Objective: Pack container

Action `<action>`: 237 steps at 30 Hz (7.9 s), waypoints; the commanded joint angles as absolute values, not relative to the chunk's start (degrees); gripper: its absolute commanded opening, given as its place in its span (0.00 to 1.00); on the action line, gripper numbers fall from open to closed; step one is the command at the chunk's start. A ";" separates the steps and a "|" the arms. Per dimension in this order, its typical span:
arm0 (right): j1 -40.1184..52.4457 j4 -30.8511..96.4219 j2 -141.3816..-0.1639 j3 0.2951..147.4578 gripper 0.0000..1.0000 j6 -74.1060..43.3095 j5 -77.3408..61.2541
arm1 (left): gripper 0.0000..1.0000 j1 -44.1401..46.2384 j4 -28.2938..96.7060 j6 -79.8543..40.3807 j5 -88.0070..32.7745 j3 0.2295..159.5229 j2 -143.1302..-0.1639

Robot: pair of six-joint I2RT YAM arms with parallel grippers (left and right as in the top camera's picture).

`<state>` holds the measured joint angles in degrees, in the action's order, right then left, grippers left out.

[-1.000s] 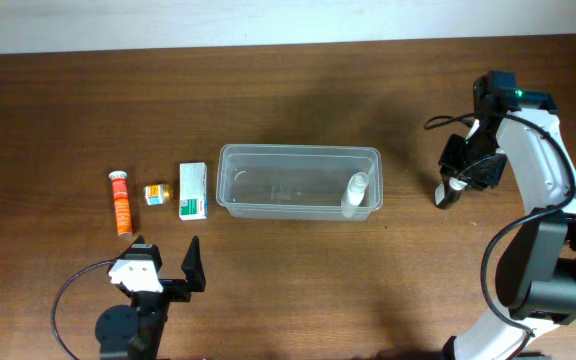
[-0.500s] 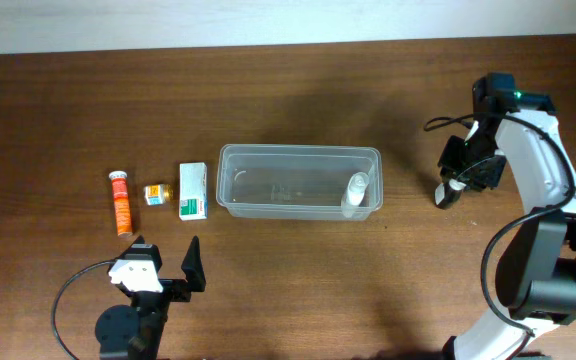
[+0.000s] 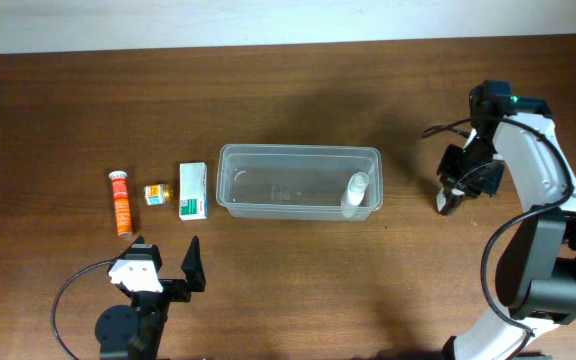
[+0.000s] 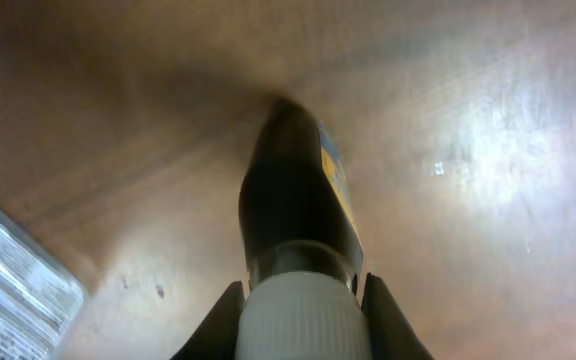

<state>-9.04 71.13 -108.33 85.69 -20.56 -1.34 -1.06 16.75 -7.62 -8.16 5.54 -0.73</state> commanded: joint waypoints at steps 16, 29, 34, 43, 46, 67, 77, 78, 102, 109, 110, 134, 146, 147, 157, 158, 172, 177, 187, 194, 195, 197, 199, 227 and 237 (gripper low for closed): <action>15.25 81.17 -88.49 105.58 0.05 -28.16 -0.62 | 1.00 -0.80 16.71 -8.12 -8.10 5.30 -0.36; 29.52 74.35 -101.16 105.32 0.04 -35.77 1.15 | 1.00 -0.80 16.71 -8.12 -8.10 5.30 -0.36; 29.61 72.86 -107.94 103.33 0.04 -39.99 1.13 | 1.00 -0.80 16.71 -8.12 -8.12 5.30 -0.36; 29.52 69.14 -114.78 99.44 0.04 -43.42 0.51 | 1.00 -0.80 16.71 -8.12 -8.10 5.30 -0.36; 29.50 68.73 -114.83 98.02 0.05 -44.73 0.89 | 1.00 -0.80 16.73 -8.12 -8.10 5.30 -0.36; 29.61 70.04 -113.12 96.44 0.69 -43.48 -0.43 | 1.00 -0.80 16.73 -8.12 -8.10 5.30 -0.36; 29.23 67.29 -104.47 101.23 0.69 -33.15 2.22 | 1.00 -0.80 16.73 -8.12 -8.10 5.30 -0.36; 28.73 67.75 -103.00 102.08 0.69 -32.27 2.17 | 1.00 -0.80 16.71 -8.12 -8.10 5.30 -0.36; -16.01 81.71 -89.73 103.35 0.98 -31.70 -2.70 | 1.00 -0.80 11.35 -8.14 -0.93 5.30 -0.36; -16.16 81.71 -89.73 103.35 0.98 -31.70 -2.72 | 1.00 -0.80 5.04 -8.12 -0.97 5.37 -0.36; -16.16 81.69 -89.73 103.35 0.99 -31.70 -2.72 | 1.00 -0.80 4.51 -8.12 0.32 5.43 -0.49; -16.16 81.67 -89.73 103.35 0.98 -31.73 -2.76 | 1.00 -19.55 34.94 -6.66 -6.98 55.24 -66.19; -16.16 81.67 -89.73 103.35 0.98 -31.73 -2.76 | 1.00 -21.02 31.20 -6.22 -6.46 58.57 -74.37; -16.16 81.67 -89.73 103.35 0.99 -31.73 -2.76 | 1.00 -21.02 31.20 -6.24 -5.08 58.57 -74.41; -16.16 81.67 -89.73 103.35 0.98 -31.73 -2.76 | 0.98 -20.99 33.04 -9.50 1.76 58.57 -85.27; -16.16 81.67 -89.73 103.35 0.98 -31.73 -2.76 | 0.97 -20.99 32.91 -8.84 0.82 58.59 -87.29; -16.16 81.67 -89.73 103.35 0.98 -31.73 -2.76 | 0.74 -20.99 26.44 -0.05 -3.42 58.94 -101.32; -16.16 81.67 -89.73 103.35 0.98 -31.73 -2.76 | 0.70 -20.73 25.50 1.78 -3.62 58.94 -102.21; -16.14 81.67 -89.73 103.35 0.98 -31.73 -2.76 | 0.52 -19.16 22.87 3.60 -3.64 58.94 -105.16; -16.16 81.67 -89.73 103.35 0.98 -31.73 -2.76 | 0.39 -19.16 22.06 3.57 -3.64 58.94 -105.16; -16.16 81.67 -89.73 103.35 0.98 -31.73 -2.76 | 0.36 -19.16 22.09 3.57 -3.64 58.94 -105.16; -16.16 81.67 -89.73 103.35 0.99 -31.73 -2.76 | 0.33 -19.16 22.09 3.57 -3.62 58.94 -105.16; -16.16 81.67 -89.73 103.35 0.98 -31.73 -2.76 | 0.30 -19.16 22.04 3.60 -3.62 58.94 -105.16; -16.16 81.67 -89.73 103.35 0.98 -31.73 -2.76 | 0.00 2.98 30.57 32.05 -15.33 73.71 -80.86; -16.16 81.67 -89.73 103.35 0.98 -31.73 -2.76 | 0.00 23.68 23.97 48.97 -13.74 73.67 -87.72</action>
<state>-15.79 81.69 -89.47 103.18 -32.27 -2.68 21.74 24.53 43.72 -14.17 73.73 -84.47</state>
